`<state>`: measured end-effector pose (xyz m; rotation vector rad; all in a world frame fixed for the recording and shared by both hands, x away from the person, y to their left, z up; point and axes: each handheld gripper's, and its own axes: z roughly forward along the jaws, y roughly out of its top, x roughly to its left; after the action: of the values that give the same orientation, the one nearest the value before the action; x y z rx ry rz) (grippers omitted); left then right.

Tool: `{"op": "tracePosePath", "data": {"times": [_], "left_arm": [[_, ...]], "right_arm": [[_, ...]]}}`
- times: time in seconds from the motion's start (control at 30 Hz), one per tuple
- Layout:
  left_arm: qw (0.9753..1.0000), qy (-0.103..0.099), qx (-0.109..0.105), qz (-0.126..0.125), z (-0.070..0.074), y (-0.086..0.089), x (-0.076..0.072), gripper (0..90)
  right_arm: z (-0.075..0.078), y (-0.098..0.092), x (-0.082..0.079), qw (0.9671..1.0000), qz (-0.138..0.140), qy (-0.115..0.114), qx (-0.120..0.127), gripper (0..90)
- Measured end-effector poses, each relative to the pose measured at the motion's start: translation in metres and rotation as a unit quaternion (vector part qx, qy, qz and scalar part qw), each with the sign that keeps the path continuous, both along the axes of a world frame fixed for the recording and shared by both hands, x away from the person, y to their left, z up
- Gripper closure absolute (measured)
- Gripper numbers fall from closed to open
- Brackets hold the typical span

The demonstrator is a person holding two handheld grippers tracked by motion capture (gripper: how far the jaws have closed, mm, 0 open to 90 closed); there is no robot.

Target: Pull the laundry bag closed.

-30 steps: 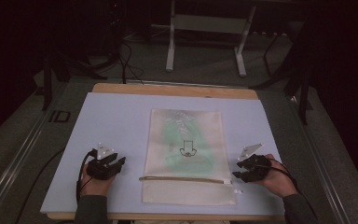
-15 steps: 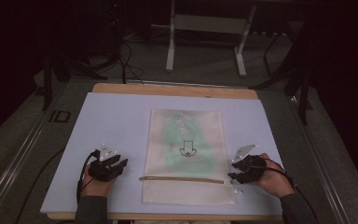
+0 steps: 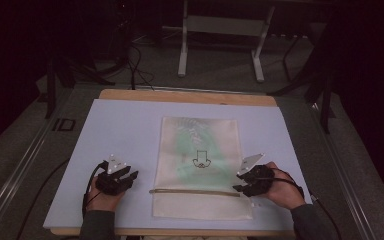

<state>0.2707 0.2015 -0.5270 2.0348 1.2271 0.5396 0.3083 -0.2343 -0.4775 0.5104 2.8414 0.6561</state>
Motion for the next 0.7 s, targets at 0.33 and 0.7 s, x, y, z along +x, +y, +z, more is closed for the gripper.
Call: {"op": "tracePosePath", "data": {"times": [0.33,0.7], "left_arm": [[0.9999,0.0,0.0,-0.011,0.001,-0.003,-0.001,62.4],[0.9998,0.001,0.0,-0.019,0.001,-0.006,-0.002,61.8]], "right_arm": [[-0.002,0.034,0.003,0.9992,0.035,0.012,0.012,55.8],[-0.003,0.06,0.002,0.9978,0.063,0.017,0.014,55.7]]}}
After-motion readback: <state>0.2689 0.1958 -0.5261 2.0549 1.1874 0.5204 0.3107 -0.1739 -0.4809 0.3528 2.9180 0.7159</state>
